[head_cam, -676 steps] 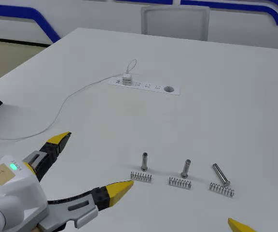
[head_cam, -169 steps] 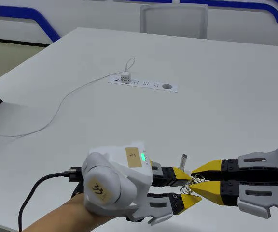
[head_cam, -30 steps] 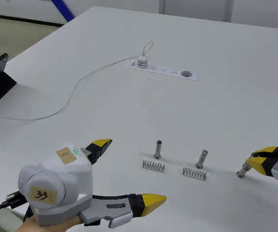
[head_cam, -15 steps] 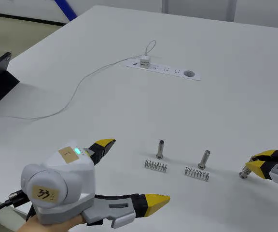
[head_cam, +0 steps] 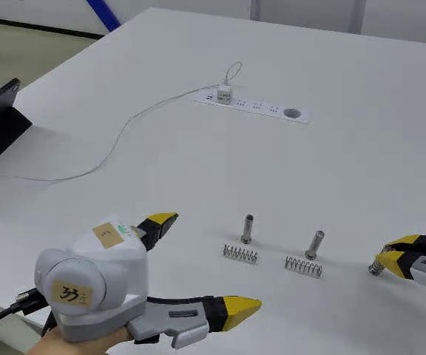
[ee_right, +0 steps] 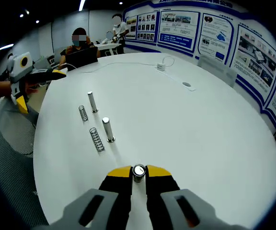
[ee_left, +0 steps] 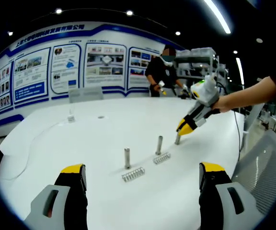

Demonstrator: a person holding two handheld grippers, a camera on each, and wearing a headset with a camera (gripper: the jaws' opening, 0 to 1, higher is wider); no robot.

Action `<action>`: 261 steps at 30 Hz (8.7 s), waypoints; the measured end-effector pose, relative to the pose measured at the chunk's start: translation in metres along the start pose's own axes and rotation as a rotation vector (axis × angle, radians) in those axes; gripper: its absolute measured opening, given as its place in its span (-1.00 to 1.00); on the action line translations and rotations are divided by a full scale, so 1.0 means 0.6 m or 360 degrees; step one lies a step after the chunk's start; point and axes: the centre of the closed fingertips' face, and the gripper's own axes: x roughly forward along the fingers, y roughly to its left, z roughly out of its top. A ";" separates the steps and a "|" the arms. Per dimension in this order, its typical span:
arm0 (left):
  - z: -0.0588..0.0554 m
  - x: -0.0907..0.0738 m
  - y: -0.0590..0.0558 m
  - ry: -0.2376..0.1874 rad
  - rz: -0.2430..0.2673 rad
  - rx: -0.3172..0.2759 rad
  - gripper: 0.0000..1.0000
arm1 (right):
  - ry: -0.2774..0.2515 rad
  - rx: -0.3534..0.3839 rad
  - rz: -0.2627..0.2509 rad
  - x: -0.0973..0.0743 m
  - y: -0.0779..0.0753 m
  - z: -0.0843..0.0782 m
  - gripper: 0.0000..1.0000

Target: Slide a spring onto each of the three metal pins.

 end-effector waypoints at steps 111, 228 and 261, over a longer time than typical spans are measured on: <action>-0.013 0.002 0.003 0.0055 0.0013 -0.0045 1.00 | -0.0010 -0.0179 0.0372 0.105 0.135 0.021 -0.77; 0.074 0.059 -0.196 0.0094 -0.0780 0.0847 -0.82 | -0.0330 -0.0871 0.0633 -0.097 0.232 0.114 -0.71; 0.070 0.052 -0.192 0.0080 -0.0734 0.0851 -0.82 | -0.0447 -0.0651 0.0734 -0.127 0.258 0.154 -0.78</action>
